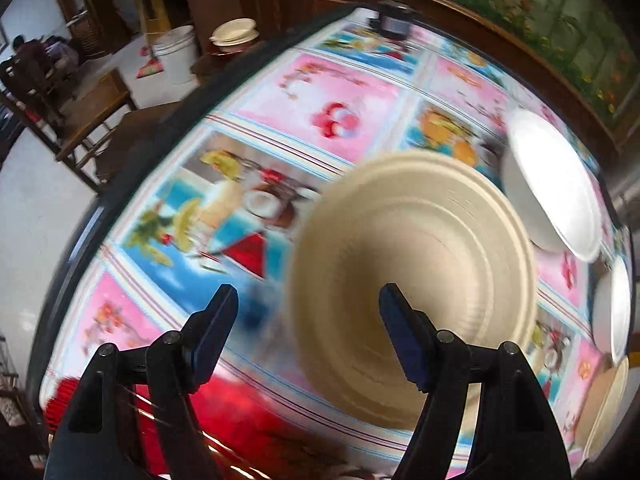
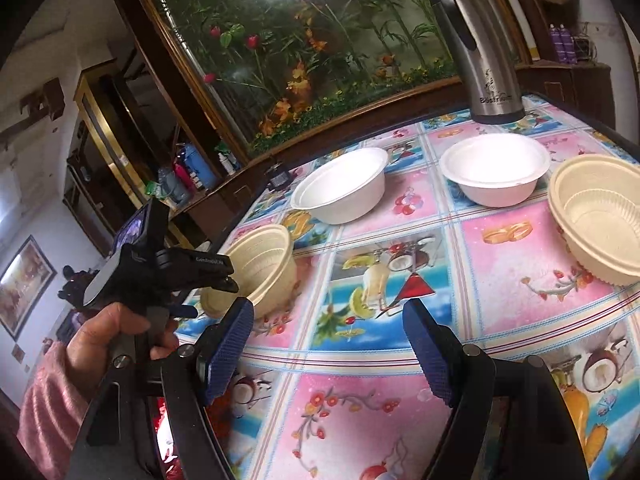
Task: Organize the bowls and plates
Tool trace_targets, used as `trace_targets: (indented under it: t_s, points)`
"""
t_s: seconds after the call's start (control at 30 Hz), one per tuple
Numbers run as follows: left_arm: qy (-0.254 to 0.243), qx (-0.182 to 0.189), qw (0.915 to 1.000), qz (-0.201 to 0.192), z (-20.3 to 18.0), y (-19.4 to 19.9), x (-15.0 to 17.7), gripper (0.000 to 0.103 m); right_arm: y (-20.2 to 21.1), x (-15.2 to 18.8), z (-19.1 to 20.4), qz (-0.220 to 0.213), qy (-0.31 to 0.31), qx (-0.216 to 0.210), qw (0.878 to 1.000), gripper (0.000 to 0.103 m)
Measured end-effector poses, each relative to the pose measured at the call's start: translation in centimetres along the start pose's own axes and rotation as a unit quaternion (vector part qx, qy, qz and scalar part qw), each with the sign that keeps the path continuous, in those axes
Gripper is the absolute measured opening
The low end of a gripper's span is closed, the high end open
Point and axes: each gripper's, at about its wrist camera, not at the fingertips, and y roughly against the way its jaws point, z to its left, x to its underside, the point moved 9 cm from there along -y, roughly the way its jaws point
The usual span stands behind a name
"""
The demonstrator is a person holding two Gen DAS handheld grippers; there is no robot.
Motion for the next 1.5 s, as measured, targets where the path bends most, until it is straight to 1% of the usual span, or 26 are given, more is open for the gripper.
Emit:
trace_targets:
  t_s: [0.03,0.1,0.13,0.17,0.2,0.27,0.3,0.4,0.53,0.73,0.77,0.8,0.93,0.97,1.03,1.07,1.1,1.2,1.27,1.4,1.5]
  points:
    - [-0.008,0.002,1.0000,0.001,-0.6,0.1,0.3,0.072,-0.1,0.0,-0.1,0.000,0.001,0.006,1.000,0.079]
    - [-0.033,0.011,0.9994,-0.001,-2.0,0.5,1.3,0.058,-0.2,-0.1,-0.6,0.000,-0.004,0.015,1.000,0.079]
    - [-0.044,0.012,0.9990,0.000,-2.5,0.6,1.7,0.053,-0.1,-0.2,-0.9,-0.002,-0.009,0.018,1.000,0.079]
    - [-0.057,0.019,0.9982,0.002,-3.2,0.7,2.4,0.043,0.0,-0.3,-1.2,-0.005,-0.015,0.021,1.000,0.079]
    - [-0.065,0.022,0.9976,0.003,-3.7,0.9,3.0,0.037,0.1,-0.4,-1.6,-0.009,-0.022,0.026,0.999,0.079]
    - [-0.078,0.034,0.9964,0.010,-4.5,1.2,4.2,0.033,0.3,-0.8,-2.6,-0.016,-0.037,0.035,0.999,0.079]
    - [-0.089,0.046,0.9948,0.018,-5.2,1.5,5.2,0.033,0.4,-1.0,-3.1,-0.017,-0.044,0.038,0.998,0.079]
    - [-0.112,0.063,0.9913,0.026,-6.6,2.5,7.6,0.033,0.5,-1.3,-4.6,-0.015,-0.068,0.038,0.997,0.078]
    - [-0.159,0.089,0.9826,0.036,-8.7,4.2,11.5,0.033,0.8,-1.6,-6.0,-0.010,-0.081,0.039,0.996,0.078]
    - [-0.190,0.114,0.9740,0.047,-9.0,6.0,15.5,0.033,2.4,-2.0,-8.4,-0.016,-0.083,0.042,0.996,0.078]
    - [-0.193,0.119,0.9727,0.049,-9.0,6.2,16.0,0.033,2.6,-2.0,-8.7,-0.014,-0.084,0.040,0.996,0.078]
    - [-0.195,0.122,0.9718,0.051,-8.9,6.4,16.4,0.033,2.8,-1.8,-9.1,-0.008,-0.090,0.029,0.995,0.078]
    - [-0.195,0.129,0.9710,0.050,-8.5,7.0,16.8,0.034,2.8,-0.9,-9.7,0.027,-0.125,-0.017,0.992,0.078]
    - [-0.191,0.131,0.9715,0.050,-8.4,7.1,16.8,0.035,3.0,-0.7,-9.3,0.035,-0.125,-0.032,0.991,0.078]
    - [-0.178,0.135,0.9738,0.043,-7.9,7.2,16.2,0.042,3.3,-0.3,-8.2,0.042,-0.111,-0.044,0.992,0.078]
    - [-0.172,0.135,0.9752,0.037,-7.7,7.2,15.8,0.047,3.4,0.0,-7.7,0.046,-0.101,-0.042,0.993,0.078]
    - [-0.165,0.132,0.9770,0.027,-7.6,7.2,15.2,0.048,3.3,0.5,-7.1,0.054,-0.088,-0.033,0.994,0.078]
    - [-0.160,0.129,0.9786,0.010,-7.6,7.1,14.5,0.048,2.6,1.9,-6.6,0.077,-0.074,-0.011,0.994,0.077]
    - [-0.163,0.125,0.9787,0.006,-7.5,6.9,14.4,0.048,2.1,2.4,-6.4,0.087,-0.072,-0.005,0.994,0.073]
    - [-0.166,0.127,0.9779,0.005,-7.4,6.4,14.5,0.048,1.6,3.3,-5.8,0.097,-0.066,0.002,0.993,0.067]
    - [-0.175,0.125,0.9766,-0.003,-7.4,6.5,14.6,0.048,1.5,3.8,-5.6,0.104,-0.069,0.008,0.992,0.057]
